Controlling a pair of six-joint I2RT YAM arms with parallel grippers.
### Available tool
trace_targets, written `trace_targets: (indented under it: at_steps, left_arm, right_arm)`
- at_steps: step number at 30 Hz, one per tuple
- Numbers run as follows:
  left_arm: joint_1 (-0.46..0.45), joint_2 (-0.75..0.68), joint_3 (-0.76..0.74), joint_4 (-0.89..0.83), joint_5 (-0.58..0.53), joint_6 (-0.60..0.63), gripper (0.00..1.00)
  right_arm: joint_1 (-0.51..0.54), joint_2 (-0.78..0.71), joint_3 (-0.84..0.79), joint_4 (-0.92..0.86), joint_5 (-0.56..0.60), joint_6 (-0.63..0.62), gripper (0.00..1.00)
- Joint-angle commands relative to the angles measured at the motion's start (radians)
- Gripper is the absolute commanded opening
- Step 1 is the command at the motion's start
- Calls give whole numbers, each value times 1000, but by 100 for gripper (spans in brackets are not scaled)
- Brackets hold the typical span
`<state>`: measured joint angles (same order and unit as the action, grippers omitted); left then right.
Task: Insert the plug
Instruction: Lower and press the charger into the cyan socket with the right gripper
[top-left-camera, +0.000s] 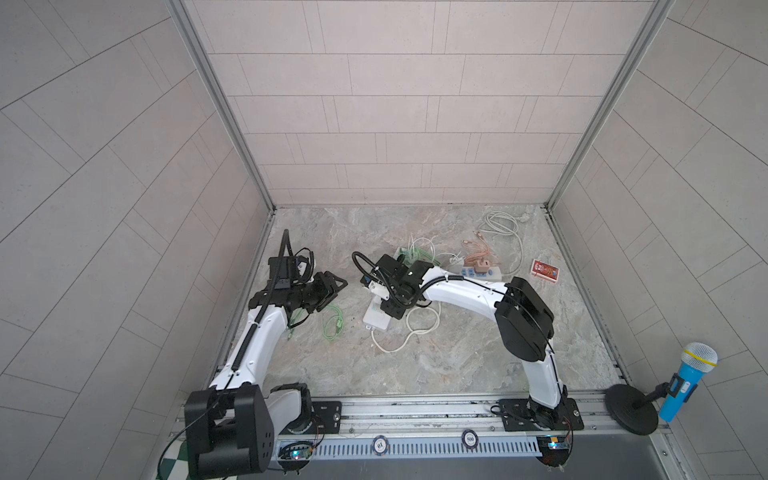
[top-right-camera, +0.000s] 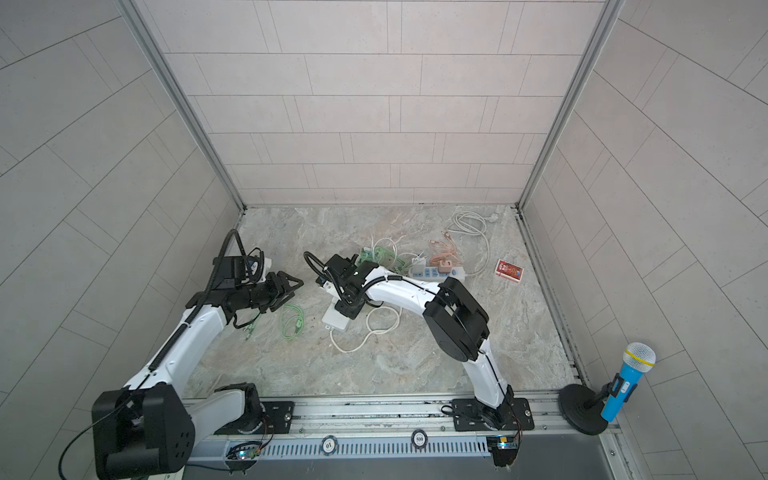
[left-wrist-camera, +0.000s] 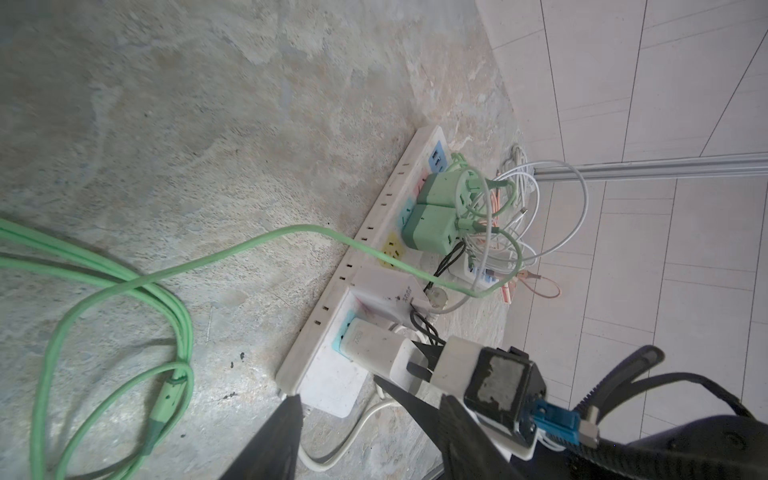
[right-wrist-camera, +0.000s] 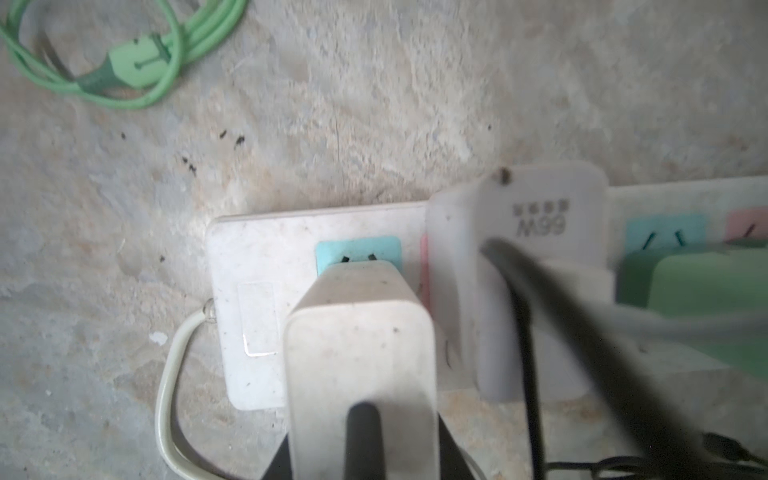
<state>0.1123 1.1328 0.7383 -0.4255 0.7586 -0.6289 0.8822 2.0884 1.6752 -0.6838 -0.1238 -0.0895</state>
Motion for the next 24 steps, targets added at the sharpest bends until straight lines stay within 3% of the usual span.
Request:
trace_targets:
  at_steps: [1, 10, 13, 19, 24]
  left_arm:
    - [22, -28, 23, -45, -18, 28, 59]
    - [49, -126, 60, -159, -127, 67, 61]
    - [49, -174, 59, -174, -188, 62, 64]
    - [50, -200, 53, -171, -253, 73, 69]
    - [52, -185, 38, -131, -277, 63, 71]
  right_arm:
    - [-23, 146, 73, -23, 55, 20, 0]
    - [-88, 399, 484, -138, 188, 64, 0]
    - [-103, 446, 563, -135, 176, 74, 0]
    - [-100, 438, 580, -84, 153, 77, 2]
    - [-100, 395, 565, -32, 144, 69, 15]
